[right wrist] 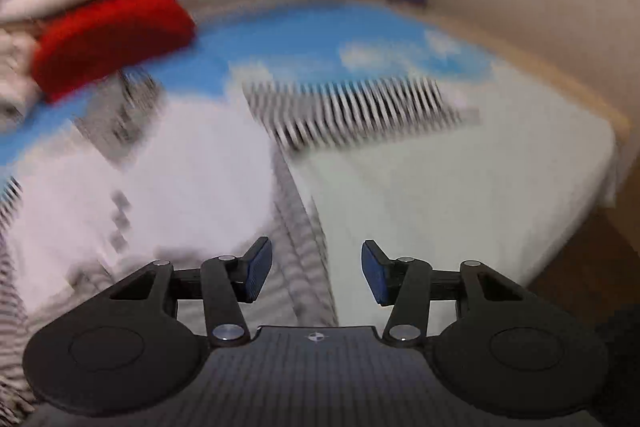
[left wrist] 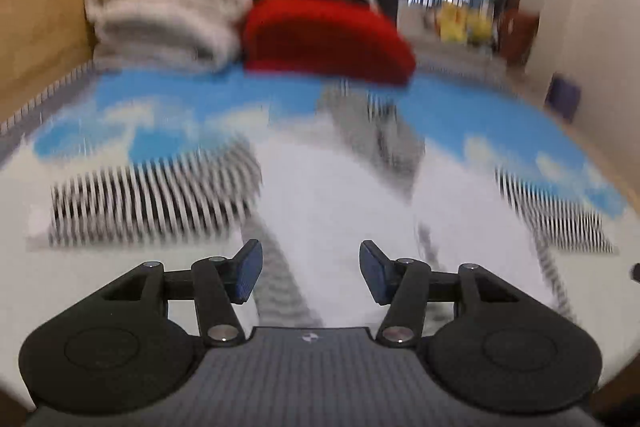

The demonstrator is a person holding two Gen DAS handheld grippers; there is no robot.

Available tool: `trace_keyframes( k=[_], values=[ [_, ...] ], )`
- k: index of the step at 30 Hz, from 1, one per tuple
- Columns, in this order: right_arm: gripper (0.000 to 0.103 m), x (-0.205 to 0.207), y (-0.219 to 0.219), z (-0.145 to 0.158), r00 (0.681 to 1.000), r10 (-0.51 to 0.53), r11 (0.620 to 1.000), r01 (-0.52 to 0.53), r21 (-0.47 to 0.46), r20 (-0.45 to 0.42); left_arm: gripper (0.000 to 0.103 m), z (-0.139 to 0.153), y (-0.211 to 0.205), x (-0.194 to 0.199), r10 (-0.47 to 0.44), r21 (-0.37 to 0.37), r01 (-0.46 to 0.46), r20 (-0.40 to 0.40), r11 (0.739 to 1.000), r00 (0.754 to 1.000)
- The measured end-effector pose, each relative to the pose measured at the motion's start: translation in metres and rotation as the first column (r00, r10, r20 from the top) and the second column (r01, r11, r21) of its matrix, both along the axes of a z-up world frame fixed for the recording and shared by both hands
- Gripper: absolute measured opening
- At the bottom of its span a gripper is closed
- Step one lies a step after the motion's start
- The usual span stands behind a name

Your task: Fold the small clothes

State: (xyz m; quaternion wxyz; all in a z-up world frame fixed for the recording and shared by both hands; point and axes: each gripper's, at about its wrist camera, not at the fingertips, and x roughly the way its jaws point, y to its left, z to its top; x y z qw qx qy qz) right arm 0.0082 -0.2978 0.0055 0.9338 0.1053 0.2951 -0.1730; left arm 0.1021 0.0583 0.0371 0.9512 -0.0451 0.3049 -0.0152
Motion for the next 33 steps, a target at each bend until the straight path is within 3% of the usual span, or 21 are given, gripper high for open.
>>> trace_keyframes(
  k=[3,5,7,10,11,12,13,15,17,18,19,20,24,25,29,33],
  values=[
    [0.061,0.007,-0.003,0.04,0.979,0.11,0.994,-0.108,-0.02,0.172,0.061,0.025,0.022,0.039,-0.039,-0.006,0.039,0.065,0.999,0.997],
    [0.072,0.019,-0.007,0.062,0.949,0.193,0.981,-0.187,-0.048,0.249,0.061,0.029,0.038,0.067,-0.063,0.015,0.062,0.069,0.998,0.996],
    [0.076,0.037,-0.012,0.078,0.924,0.262,0.965,-0.25,-0.078,0.278,0.061,0.018,0.058,0.093,-0.056,0.035,0.053,0.068,0.998,0.996],
    [0.079,0.065,-0.015,0.086,0.903,0.33,0.943,-0.301,-0.145,0.275,0.056,-0.027,0.098,0.118,0.034,0.016,-0.034,0.041,0.999,0.999],
    [0.079,0.077,-0.014,0.084,0.902,0.345,0.936,-0.311,-0.164,0.26,0.049,-0.048,0.113,0.122,0.061,0.008,-0.061,-0.021,0.998,0.998],
    [0.079,0.089,-0.014,0.079,0.902,0.358,0.931,-0.322,-0.174,0.242,0.017,-0.063,0.127,0.14,0.115,0.016,-0.114,-0.178,0.993,0.977],
    [0.079,0.095,-0.011,0.074,0.904,0.363,0.928,-0.33,-0.172,0.226,0.01,-0.072,0.143,0.145,0.169,-0.043,-0.183,-0.229,0.982,0.959],
    [0.079,0.117,-0.01,0.054,0.915,0.354,0.934,-0.334,-0.131,0.192,0.01,-0.083,0.17,0.153,0.195,-0.184,-0.25,-0.274,0.951,0.942],
    [0.076,0.126,-0.008,0.025,0.933,0.317,0.948,-0.31,-0.064,0.172,0.01,-0.092,0.188,0.158,0.229,-0.217,-0.302,-0.306,0.928,0.924],
    [0.074,0.134,0.002,0.016,0.948,0.294,0.956,-0.291,-0.041,0.119,0.01,-0.096,0.197,0.158,0.262,-0.217,-0.342,-0.326,0.914,0.908],
    [0.063,0.144,0.008,0.009,0.965,0.257,0.966,-0.257,-0.004,0.057,0.013,-0.102,0.208,0.16,0.291,-0.228,-0.384,-0.353,0.895,0.889],
    [0.06,0.148,0.009,0.007,0.966,0.251,0.967,-0.253,0.026,0.063,0.015,-0.107,0.218,0.161,0.318,-0.248,-0.426,-0.379,0.87,0.869],
    [0.06,0.166,0.025,0.01,0.94,0.328,0.945,-0.328,-0.017,0.09,0.043,-0.126,0.262,0.15,0.416,-0.308,-0.577,-0.454,0.757,0.788],
    [0.06,0.171,0.027,0.01,0.935,0.343,0.939,-0.342,-0.027,0.092,0.048,-0.131,0.273,0.147,0.441,-0.322,-0.617,-0.475,0.718,0.762],
    [0.06,0.193,0.023,0.004,0.94,0.337,0.939,-0.34,0.053,0.059,0.05,-0.148,0.306,0.138,0.481,-0.393,-0.722,-0.553,0.57,0.68],
    [0.06,0.206,0.025,0.001,0.939,0.343,0.937,-0.344,0.056,0.038,0.05,-0.151,0.329,0.132,0.555,-0.375,-0.783,-0.557,0.496,0.618]
  ],
)
